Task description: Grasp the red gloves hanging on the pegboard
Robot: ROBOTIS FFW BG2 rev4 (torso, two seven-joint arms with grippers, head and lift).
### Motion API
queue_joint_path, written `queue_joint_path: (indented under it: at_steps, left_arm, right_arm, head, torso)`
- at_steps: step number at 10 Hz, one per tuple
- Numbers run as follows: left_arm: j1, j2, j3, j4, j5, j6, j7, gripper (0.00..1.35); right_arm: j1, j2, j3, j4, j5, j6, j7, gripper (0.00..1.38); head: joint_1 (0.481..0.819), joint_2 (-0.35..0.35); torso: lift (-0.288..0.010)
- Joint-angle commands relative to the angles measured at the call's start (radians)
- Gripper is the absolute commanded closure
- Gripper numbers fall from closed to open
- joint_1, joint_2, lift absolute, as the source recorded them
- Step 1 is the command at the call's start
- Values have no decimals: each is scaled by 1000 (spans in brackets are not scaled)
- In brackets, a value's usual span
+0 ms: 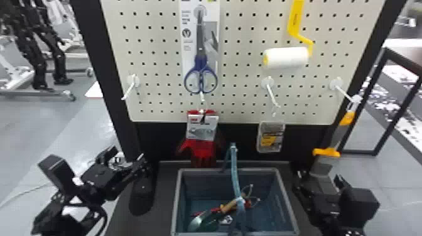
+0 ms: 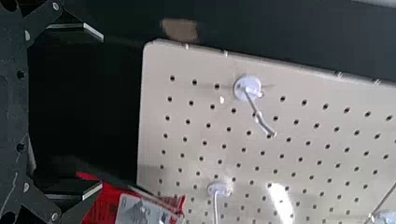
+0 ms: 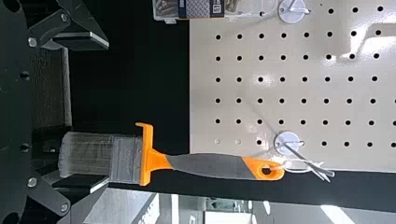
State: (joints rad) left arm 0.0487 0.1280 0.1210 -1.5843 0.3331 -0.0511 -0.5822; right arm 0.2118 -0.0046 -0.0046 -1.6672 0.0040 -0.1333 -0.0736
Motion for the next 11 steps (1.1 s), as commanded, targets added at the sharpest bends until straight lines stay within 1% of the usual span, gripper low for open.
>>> queue_joint_path:
  at_steps: [1,2,3,5,6,9,11]
  left_arm:
    - [-78,12,6,53,-25,37,-90,186]
    - [-124,16,-3,89,-26,53,-165,193]
    - [-162,27,-26,119,-12,71,-202,193]
    - [-242,67,-93,187,17,103,-268,193]
    - [-290,81,-129,233,43,120,-312,193]
    - [-380,116,-231,317,47,155,-361,193]
    - [-426,136,-304,369,58,142,-369,193]
  right_arm:
    - [-2,2,1,0,2,-2,1,269]
    - [-5,2,6,3,4,-2,3,269]
    - [-8,2,6,4,4,-2,8,269]
    - [-11,3,6,6,5,-3,12,269]
    - [-14,5,8,7,5,-3,14,269]
    - [-23,5,14,17,7,-9,26,269]
    - [-29,5,14,23,10,-14,32,269]
  head:
    - [549,0]
    - [549,0]
    - [549,0]
    - [549,0]
    - [549,0]
    - [549,0]
    - [549,0]
  torso:
    - [-100]
    - [-100]
    - [-100]
    - [-100]
    - [-100]
    - [-100]
    - [-100]
